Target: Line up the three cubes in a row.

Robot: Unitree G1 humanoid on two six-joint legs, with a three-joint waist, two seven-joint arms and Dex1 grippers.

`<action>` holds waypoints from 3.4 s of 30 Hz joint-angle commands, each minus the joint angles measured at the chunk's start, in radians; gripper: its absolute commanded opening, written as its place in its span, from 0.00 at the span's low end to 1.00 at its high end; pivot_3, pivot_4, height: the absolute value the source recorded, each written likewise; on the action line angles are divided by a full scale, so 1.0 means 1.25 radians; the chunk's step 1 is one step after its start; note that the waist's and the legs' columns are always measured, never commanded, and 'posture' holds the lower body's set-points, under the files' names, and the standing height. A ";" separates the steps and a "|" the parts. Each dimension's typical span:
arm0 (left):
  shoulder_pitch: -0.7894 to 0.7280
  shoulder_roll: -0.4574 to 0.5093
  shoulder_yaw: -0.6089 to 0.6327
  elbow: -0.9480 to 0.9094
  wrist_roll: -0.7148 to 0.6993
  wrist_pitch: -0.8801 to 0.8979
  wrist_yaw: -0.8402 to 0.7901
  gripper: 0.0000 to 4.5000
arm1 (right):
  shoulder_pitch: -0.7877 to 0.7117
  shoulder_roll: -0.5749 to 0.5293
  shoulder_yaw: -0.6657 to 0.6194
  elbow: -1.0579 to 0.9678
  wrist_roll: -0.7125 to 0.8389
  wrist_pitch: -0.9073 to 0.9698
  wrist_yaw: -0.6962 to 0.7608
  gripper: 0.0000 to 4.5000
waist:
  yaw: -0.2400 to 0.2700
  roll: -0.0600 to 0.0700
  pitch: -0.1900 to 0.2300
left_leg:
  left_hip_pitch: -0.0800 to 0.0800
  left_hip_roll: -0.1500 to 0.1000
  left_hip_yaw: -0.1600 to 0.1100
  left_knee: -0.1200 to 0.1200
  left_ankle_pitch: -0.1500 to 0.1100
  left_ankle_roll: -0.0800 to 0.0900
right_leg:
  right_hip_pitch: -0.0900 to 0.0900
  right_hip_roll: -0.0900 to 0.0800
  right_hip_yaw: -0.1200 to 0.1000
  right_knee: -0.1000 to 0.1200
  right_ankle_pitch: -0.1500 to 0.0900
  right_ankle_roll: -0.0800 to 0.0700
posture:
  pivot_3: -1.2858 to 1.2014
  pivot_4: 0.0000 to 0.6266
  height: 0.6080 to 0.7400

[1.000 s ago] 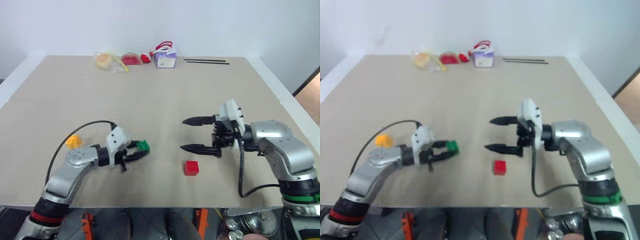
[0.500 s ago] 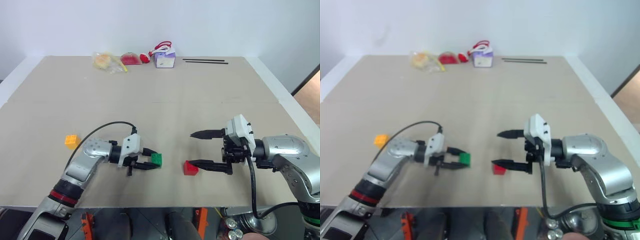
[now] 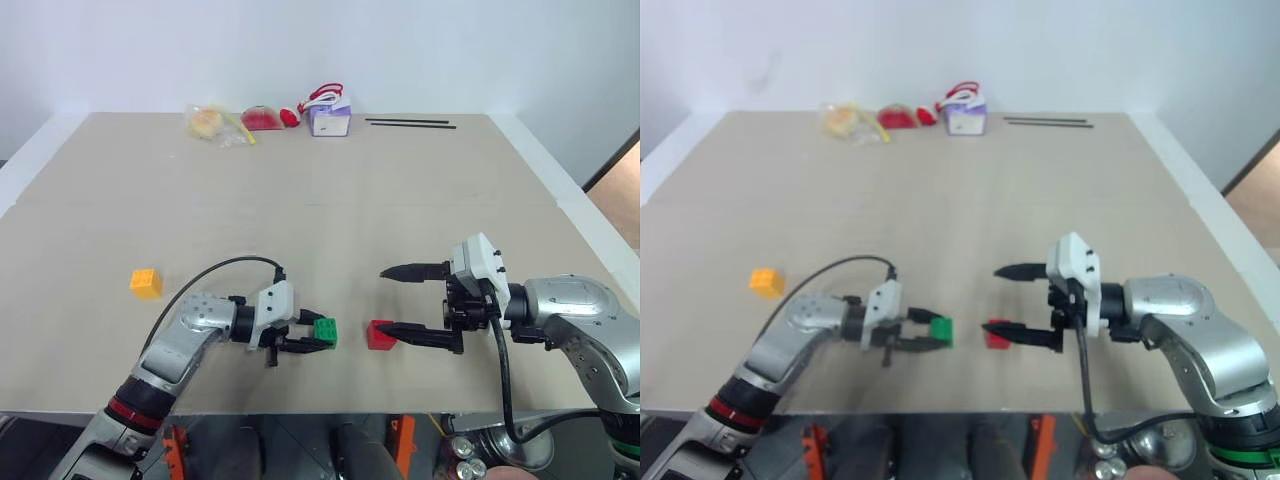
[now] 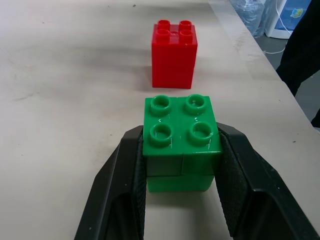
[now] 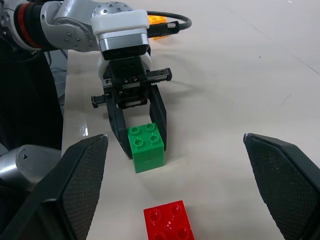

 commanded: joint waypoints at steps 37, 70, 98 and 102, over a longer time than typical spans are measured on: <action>0.221 -0.132 0.544 -0.298 -0.060 0.180 0.772 0.99 | -0.305 0.211 0.147 0.156 -0.047 -0.088 -0.023 1.00 | 0.000 -0.001 -0.001 | 0.002 0.000 0.001 0.001 0.000 0.000 | 0.001 0.001 0.002 0.000 0.002 0.000 | 0.52 0.24 1.00; 0.306 -0.108 0.553 -0.170 -0.087 0.101 0.713 0.99 | -0.297 0.238 0.157 0.167 -0.072 -0.100 -0.016 1.00 | 0.000 -0.002 -0.001 | 0.002 0.001 0.002 0.000 0.000 0.000 | 0.000 0.000 0.002 0.000 0.001 -0.003 | 0.52 0.24 1.00; 0.342 -0.127 0.555 -0.232 -0.113 0.083 0.717 0.99 | -0.293 0.230 0.149 0.163 -0.059 -0.088 -0.009 1.00 | -0.001 -0.002 -0.001 | 0.002 0.001 0.003 0.000 0.000 0.000 | 0.000 0.001 0.002 0.000 0.001 -0.003 | 0.52 0.24 1.00; 0.340 -0.128 0.557 -0.228 -0.113 0.075 0.722 0.99 | -0.292 0.231 0.151 0.161 -0.058 -0.085 -0.009 1.00 | -0.001 -0.002 -0.001 | 0.002 0.001 0.003 0.000 0.000 0.000 | 0.000 0.001 0.002 0.000 0.001 -0.003 | 0.52 0.24 1.00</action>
